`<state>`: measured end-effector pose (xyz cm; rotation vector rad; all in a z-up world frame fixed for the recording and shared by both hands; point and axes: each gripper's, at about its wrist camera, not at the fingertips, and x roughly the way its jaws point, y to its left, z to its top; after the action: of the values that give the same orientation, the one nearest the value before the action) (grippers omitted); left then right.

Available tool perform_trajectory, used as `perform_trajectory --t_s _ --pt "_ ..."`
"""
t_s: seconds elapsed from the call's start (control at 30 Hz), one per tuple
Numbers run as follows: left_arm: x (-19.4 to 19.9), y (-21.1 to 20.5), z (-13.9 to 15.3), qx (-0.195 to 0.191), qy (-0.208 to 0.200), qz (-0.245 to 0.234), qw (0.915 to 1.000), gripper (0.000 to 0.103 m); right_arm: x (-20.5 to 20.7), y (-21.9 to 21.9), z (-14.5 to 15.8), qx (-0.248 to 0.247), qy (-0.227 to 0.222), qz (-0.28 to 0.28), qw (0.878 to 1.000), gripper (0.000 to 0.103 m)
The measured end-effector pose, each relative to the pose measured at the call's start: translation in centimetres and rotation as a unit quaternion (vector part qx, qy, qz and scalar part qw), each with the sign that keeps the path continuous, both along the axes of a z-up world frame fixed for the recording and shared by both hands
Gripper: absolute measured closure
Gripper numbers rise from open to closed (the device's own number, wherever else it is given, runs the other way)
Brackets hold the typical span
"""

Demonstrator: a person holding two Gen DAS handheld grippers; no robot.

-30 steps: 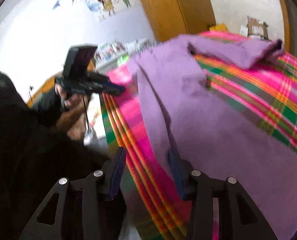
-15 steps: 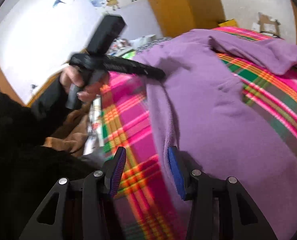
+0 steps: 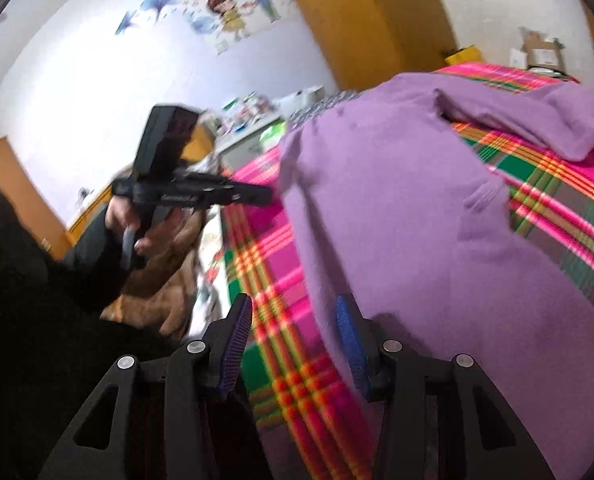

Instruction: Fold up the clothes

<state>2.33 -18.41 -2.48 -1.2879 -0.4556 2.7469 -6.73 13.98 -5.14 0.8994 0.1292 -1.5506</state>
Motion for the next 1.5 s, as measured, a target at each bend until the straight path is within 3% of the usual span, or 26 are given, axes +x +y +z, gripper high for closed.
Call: perform_trajectory --t_s 0.17,0.33,0.47,0.63,0.7,0.83,0.87,0.9,0.93,1.23,1.33,1.5 --pt "-0.3 -6.5 0.5 0.037 0.021 0.124 0.9914 0.084 -0.3 -1.8 -0.5 0.009 -0.003 -0.015 1.000 0.056" --pt "-1.0 -14.1 -0.5 0.075 0.020 0.238 0.9681 0.080 0.4 -2.8 -0.8 0.020 0.003 -0.003 1.000 0.056" --pt "-1.4 -18.6 -1.7 0.141 0.024 0.281 0.9490 0.075 0.5 -2.8 -1.0 0.026 0.003 -0.005 1.000 0.056" --pt "-3.3 -20.9 -3.6 0.191 0.007 0.292 0.9372 0.073 0.6 -2.6 -1.0 0.036 0.008 -0.015 0.999 0.057" --pt "-3.8 -21.3 -4.2 0.202 0.002 0.294 0.9344 0.072 1.1 -2.8 -0.9 0.046 0.025 -0.011 0.999 0.060" --pt "-4.2 -21.9 -5.1 0.228 0.001 0.299 0.9267 0.073 2.4 -3.8 -0.9 0.083 0.075 -0.002 0.994 0.081" --pt "-4.2 -22.0 -5.1 0.228 0.003 0.300 0.9264 0.079 2.4 -4.0 -1.0 0.089 0.083 -0.005 0.993 0.091" --pt "-4.2 -21.9 -5.0 0.220 0.005 0.300 0.9281 0.087 2.5 -4.2 -1.0 0.096 0.091 -0.007 0.991 0.094" --pt "-4.1 -21.8 -4.9 0.211 0.003 0.302 0.9298 0.101 2.5 -4.4 -1.0 0.101 0.098 -0.010 0.990 0.096" --pt "1.0 -20.6 -1.3 0.169 0.055 0.293 0.9395 0.101 3.1 -4.1 0.6 0.116 0.148 0.019 0.982 0.101" --pt "3.1 -20.2 -1.2 0.174 0.064 0.290 0.9390 0.101 2.7 -3.7 1.0 0.123 0.157 0.033 0.979 0.101" --pt "4.4 -20.4 -3.1 0.185 0.044 0.297 0.9357 0.101 2.2 -3.6 0.5 0.139 0.158 0.051 0.976 0.101"
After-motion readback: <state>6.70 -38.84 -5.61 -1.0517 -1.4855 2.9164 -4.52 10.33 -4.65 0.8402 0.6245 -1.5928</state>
